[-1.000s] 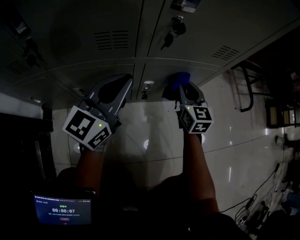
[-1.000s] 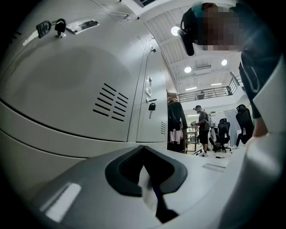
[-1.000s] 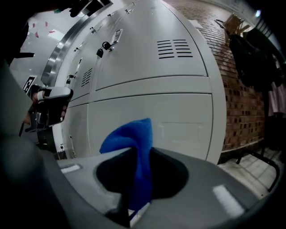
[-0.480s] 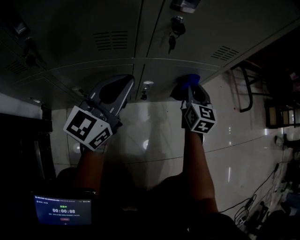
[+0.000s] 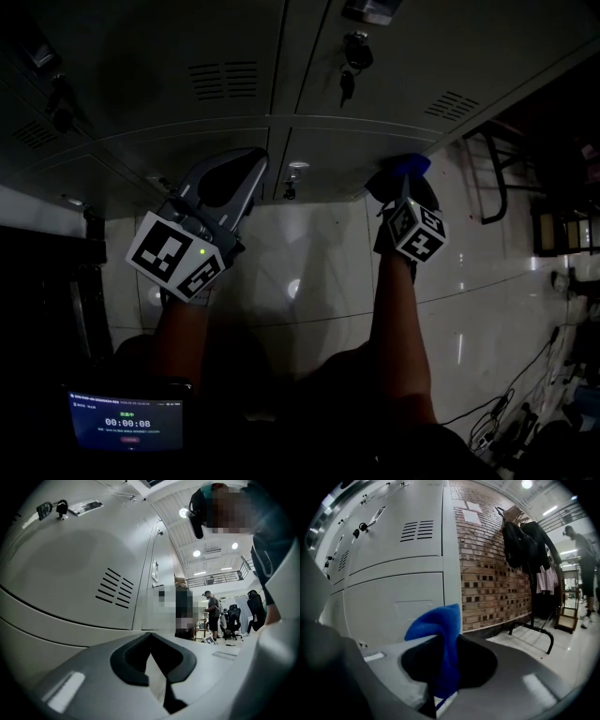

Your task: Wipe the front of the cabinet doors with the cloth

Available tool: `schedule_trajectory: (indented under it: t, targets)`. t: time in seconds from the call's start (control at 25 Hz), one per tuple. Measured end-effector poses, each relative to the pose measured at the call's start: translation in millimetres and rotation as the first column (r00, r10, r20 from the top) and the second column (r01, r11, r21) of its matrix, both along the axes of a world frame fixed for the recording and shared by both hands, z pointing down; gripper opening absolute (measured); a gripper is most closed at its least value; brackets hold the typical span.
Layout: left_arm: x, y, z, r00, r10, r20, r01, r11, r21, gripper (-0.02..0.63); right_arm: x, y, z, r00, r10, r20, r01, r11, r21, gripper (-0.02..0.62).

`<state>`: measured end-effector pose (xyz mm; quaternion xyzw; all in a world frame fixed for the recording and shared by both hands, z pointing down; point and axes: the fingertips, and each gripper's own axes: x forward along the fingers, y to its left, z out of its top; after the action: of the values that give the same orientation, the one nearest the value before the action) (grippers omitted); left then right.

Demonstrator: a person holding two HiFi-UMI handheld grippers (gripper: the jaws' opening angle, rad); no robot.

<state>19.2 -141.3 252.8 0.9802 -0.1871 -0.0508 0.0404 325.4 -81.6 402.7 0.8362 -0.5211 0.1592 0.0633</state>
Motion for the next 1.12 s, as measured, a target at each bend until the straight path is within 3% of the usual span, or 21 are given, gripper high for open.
schedule_trajectory:
  t: [0.2, 0.4, 0.56, 0.8, 0.96, 1.04, 1.12]
  targets:
    - [-2, -1, -4, 1.000, -0.007, -0.009, 0.007, 1.000, 0.004, 0.006, -15, 0, -4, 0.999, -0.052, -0.011, 0.052, 0.998, -0.022, 0.075]
    - [0, -2, -2, 1.000, -0.005, -0.006, 0.005, 1.000, 0.003, 0.005, -68, -14, -16, 0.968, -0.245, -0.048, 0.243, 0.969, -0.048, 0.075]
    - [0, -2, -1, 1.000, -0.005, -0.002, 0.005, 1.000, 0.003, 0.006, -129, -33, -16, 0.908, -0.420, -0.007, 0.419, 0.907, -0.033, 0.077]
    - [-2, -3, -1, 1.000, -0.013, 0.001, 0.013, 1.000, 0.005, 0.005, -214, -49, -4, 0.773, -0.632, 0.059, 0.634, 0.773, -0.019, 0.075]
    - [-3, -4, -2, 1.000, -0.017, 0.001, 0.017, 1.000, 0.005, 0.005, -255, -57, 10, 0.691, -0.718, 0.084, 0.721, 0.692, -0.015, 0.077]
    - [-1, -4, -2, 1.000, -0.013, 0.000, 0.013, 1.000, 0.006, 0.006, -265, -62, 22, 0.673, -0.735, 0.075, 0.739, 0.672, -0.045, 0.077]
    - [0, -4, -1, 1.000, -0.011, -0.002, 0.011, 1.000, 0.003, 0.005, -264, -65, 36, 0.683, -0.727, 0.074, 0.731, 0.679, -0.076, 0.075]
